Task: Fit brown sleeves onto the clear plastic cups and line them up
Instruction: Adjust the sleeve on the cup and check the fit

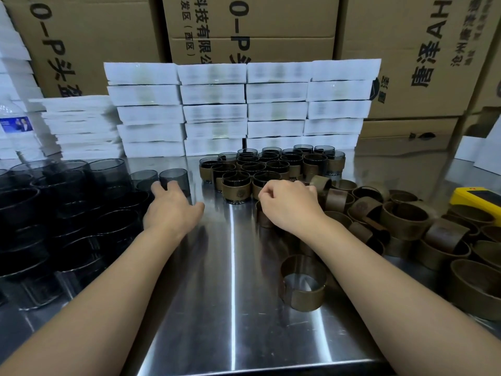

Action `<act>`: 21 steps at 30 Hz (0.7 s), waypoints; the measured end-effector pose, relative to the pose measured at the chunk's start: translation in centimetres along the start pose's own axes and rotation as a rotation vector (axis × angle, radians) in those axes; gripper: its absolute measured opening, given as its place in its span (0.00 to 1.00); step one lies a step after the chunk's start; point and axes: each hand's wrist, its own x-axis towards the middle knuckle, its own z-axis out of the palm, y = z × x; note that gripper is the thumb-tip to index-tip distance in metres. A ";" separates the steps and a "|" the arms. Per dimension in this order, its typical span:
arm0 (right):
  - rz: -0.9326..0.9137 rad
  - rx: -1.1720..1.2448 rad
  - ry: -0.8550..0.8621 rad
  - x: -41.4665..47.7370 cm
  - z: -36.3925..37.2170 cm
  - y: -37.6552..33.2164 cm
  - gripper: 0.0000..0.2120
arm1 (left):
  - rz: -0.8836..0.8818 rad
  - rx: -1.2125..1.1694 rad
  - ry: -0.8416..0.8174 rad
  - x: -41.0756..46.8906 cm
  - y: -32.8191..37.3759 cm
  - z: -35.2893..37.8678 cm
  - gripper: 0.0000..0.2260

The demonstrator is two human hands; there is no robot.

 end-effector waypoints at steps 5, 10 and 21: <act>-0.006 -0.004 -0.006 0.0 -0.1 0.0 0.16 | 0.076 -0.039 -0.001 -0.5 0.5 -0.1 0.25; 0.001 0.015 -0.058 -0.1 -0.4 0.0 0.14 | 0.253 -0.137 -0.055 -1.5 1.1 -0.2 0.29; 0.008 0.012 -0.078 -0.2 -0.6 0.0 0.13 | 0.473 -0.380 0.201 -2.7 2.5 -0.7 0.38</act>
